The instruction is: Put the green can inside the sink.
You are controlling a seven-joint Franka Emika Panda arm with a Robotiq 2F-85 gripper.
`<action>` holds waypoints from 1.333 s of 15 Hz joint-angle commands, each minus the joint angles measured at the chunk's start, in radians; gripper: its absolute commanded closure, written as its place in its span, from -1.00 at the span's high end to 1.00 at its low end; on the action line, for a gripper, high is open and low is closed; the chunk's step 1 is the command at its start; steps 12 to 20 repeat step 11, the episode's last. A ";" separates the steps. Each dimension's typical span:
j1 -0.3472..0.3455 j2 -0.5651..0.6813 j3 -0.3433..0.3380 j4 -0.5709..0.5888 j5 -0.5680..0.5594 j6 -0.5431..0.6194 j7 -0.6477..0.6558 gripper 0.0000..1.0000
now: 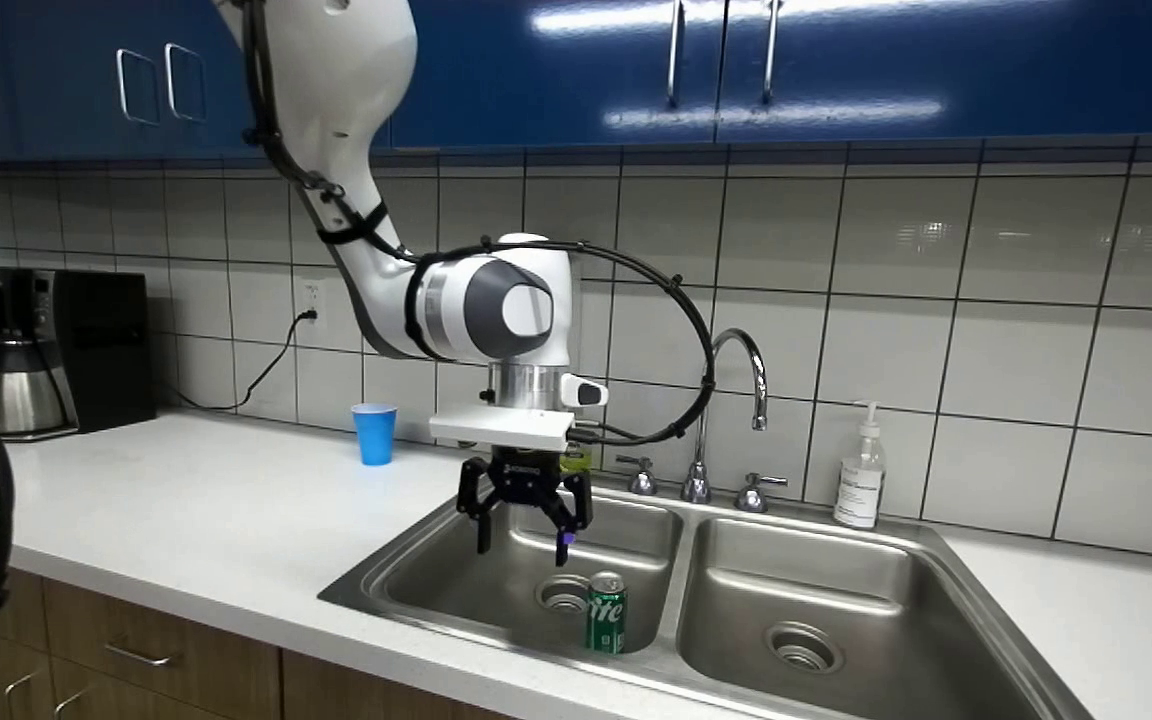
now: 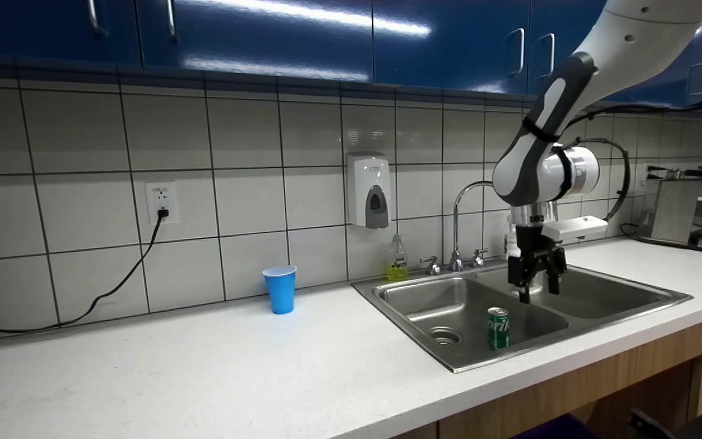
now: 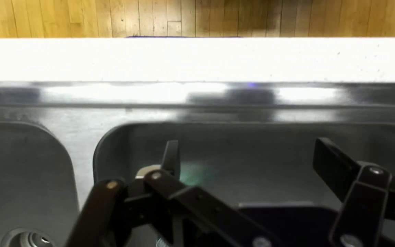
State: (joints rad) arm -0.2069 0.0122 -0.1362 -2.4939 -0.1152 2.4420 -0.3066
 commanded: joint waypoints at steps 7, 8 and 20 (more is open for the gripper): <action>0.013 -0.183 -0.038 -0.152 -0.037 -0.044 0.003 1.00; 0.013 -0.186 -0.038 -0.154 -0.037 -0.045 0.003 1.00; 0.013 -0.186 -0.038 -0.154 -0.038 -0.045 0.003 1.00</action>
